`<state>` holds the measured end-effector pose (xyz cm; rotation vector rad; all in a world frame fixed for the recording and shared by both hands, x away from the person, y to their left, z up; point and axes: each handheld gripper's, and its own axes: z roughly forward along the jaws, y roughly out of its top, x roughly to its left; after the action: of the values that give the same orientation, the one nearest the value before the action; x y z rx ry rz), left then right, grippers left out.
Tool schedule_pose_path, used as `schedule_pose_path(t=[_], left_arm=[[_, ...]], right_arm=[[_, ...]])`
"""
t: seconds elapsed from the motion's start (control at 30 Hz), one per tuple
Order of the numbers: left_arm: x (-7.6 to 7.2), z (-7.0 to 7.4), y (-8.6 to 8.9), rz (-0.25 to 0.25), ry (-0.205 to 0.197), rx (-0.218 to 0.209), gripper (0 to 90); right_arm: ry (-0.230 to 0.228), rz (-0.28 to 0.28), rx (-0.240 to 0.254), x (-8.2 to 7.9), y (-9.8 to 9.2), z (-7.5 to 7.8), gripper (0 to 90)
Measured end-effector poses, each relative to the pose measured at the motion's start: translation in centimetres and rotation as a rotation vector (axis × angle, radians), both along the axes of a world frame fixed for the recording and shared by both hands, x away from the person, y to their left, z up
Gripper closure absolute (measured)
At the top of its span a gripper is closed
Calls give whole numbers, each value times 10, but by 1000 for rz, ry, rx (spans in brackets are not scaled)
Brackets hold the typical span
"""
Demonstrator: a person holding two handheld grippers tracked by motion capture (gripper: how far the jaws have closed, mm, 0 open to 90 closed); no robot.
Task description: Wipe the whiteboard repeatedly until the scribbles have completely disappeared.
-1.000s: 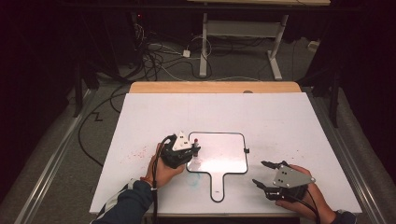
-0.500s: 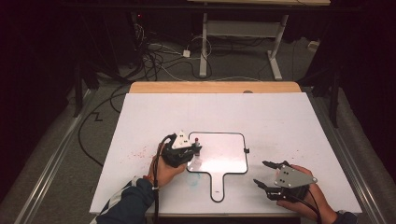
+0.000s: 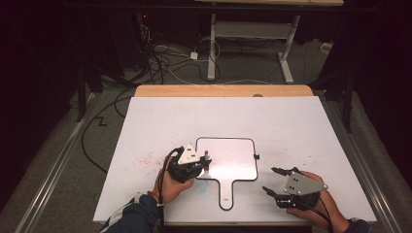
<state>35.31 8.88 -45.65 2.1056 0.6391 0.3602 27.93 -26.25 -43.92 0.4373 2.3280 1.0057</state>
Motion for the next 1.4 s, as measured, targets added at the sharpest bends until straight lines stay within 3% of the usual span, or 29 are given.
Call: schedule_pose_path(t=[0.2,0.4,0.43,0.57,0.6,0.67,0.7,0.9,1.0,1.2,1.3,1.4], left_arm=[[12,-1,-5,21,-3,-10,788],[-9,-1,-14,-53,4,-15,788],[-12,-1,-16,-96,-10,-18,788],[-21,0,-19,-104,-14,9,788],[-18,-1,-19,-127,-29,2,788],[-13,-2,-17,-110,-10,-13,787],[-9,-3,-17,-127,-18,-24,788],[13,-4,-12,-68,-44,-12,787],[18,-5,-10,-70,-24,-36,787],[0,-1,-10,-125,-29,12,788],[-9,-2,-3,-117,-6,-1,788],[-18,-2,0,-114,-29,20,788]], right_arm=[[1,-1,-1,0,-1,0,364],[-1,-10,1,-1,-3,1,365],[-3,-8,1,-1,-3,1,365],[-4,-8,1,-2,-3,1,364],[-3,-7,1,-2,-3,1,364],[-4,-7,0,-2,-2,1,364],[-2,-6,-1,-1,-2,0,364],[0,-4,-2,0,-1,-1,364],[2,-5,-5,0,-1,-1,364],[-1,-7,0,-1,-3,0,364],[-2,-7,-2,-1,-3,0,364],[-4,-7,-1,-2,-3,1,364]])
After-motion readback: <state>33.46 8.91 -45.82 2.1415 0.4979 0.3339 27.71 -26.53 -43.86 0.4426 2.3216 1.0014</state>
